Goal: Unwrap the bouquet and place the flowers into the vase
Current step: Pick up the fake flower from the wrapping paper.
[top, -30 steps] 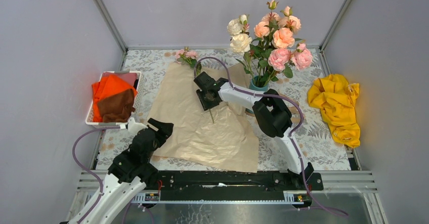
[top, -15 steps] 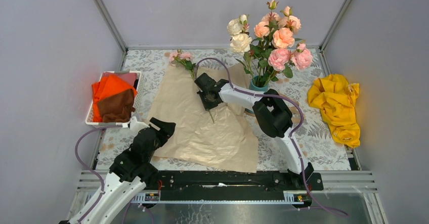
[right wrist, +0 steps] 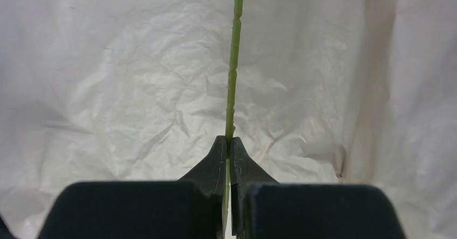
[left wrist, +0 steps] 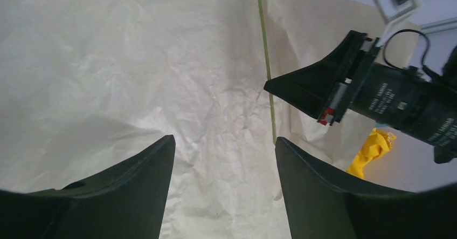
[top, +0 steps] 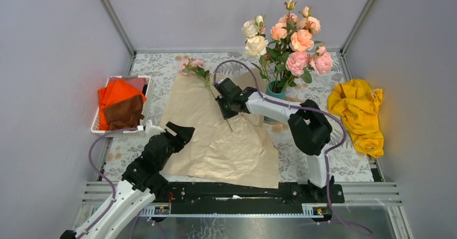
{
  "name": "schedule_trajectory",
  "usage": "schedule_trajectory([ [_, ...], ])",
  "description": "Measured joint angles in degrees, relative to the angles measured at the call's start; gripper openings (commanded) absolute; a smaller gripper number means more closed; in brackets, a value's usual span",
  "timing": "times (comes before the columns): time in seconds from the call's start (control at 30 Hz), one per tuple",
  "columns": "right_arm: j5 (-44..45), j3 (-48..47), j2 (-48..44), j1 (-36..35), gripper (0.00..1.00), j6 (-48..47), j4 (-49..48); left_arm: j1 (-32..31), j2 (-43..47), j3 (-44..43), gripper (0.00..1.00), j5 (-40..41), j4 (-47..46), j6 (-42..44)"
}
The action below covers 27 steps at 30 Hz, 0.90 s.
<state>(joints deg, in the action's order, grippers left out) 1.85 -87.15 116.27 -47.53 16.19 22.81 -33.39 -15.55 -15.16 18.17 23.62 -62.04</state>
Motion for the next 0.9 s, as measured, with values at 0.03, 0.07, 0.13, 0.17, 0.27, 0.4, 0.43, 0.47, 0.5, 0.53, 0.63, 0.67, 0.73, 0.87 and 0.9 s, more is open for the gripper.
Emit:
schedule_trajectory([
  [0.03, -0.04, 0.13, -0.90, -0.07, 0.00, 0.00, 0.00, 0.00, -0.50, 0.20, 0.75, -0.33, -1.16, 0.09],
  [0.07, -0.39, 0.24, -1.90, -0.15, 0.00, 0.02, -0.09, 0.00, -1.38, 0.37, 0.75, -0.76, -2.56, 0.15],
  [0.13, -1.46, 1.05, -3.89, -0.44, 0.00, 0.22, -0.87, 0.00, -3.32, 0.66, 0.75, -1.66, -5.29, 0.28],
  [0.17, -1.79, 2.12, -5.20, -0.74, 0.00, 0.35, -1.51, 0.00, -4.59, 0.81, 0.75, -2.19, -7.10, 0.42],
  [0.27, -2.95, 5.62, -8.48, -2.21, 0.00, 0.85, -2.80, 0.00, -8.83, 0.87, 0.75, -3.82, -11.89, 0.98],
  [0.4, -4.39, 9.68, -11.43, -5.07, 0.00, 1.73, -3.15, 0.00, -15.08, 0.92, 0.75, -6.38, -19.69, 1.62],
  [0.43, -4.63, 10.36, -11.87, -5.68, 0.00, 1.90, -3.32, 0.00, -16.48, 0.92, 0.75, -6.88, -21.57, 1.66],
  [0.47, -4.68, 10.95, -12.24, -6.25, 0.00, 2.10, -3.52, 0.02, -17.81, 0.94, 0.75, -7.50, -23.37, 1.68],
  [0.5, -4.85, 11.47, -12.61, -6.73, 0.00, 2.25, -3.80, 0.02, -19.47, 1.07, 0.75, -8.20, -25.64, 1.70],
  [0.53, -4.94, 11.82, -12.90, -7.06, 0.00, 2.34, -3.96, 0.02, -20.55, 1.20, 0.75, -8.76, -27.06, 1.70],
  [0.63, -4.98, 12.96, -14.05, -7.76, 0.00, 2.84, -4.52, 0.02, -23.65, 2.16, 0.75, -10.38, -31.12, 1.62],
  [0.67, -4.98, 13.27, -14.49, -7.89, 0.00, 3.08, -4.70, 0.02, -24.17, 2.47, 0.75, -10.69, -31.87, 1.57],
  [0.73, -4.98, 13.66, -15.13, -8.09, 0.00, 3.45, -5.11, 0.04, -25.00, 3.10, 0.75, -11.41, -33.31, 1.53],
  [0.87, -4.98, 14.36, -16.06, -8.63, 0.00, 4.31, -5.90, 0.07, -25.40, 4.02, 0.75, -11.80, -35.08, 1.51],
  [0.9, -4.98, 14.53, -16.31, -8.92, 0.00, 4.55, -6.03, 0.07, -25.49, 4.17, 0.75, -11.80, -35.36, 1.51],
])
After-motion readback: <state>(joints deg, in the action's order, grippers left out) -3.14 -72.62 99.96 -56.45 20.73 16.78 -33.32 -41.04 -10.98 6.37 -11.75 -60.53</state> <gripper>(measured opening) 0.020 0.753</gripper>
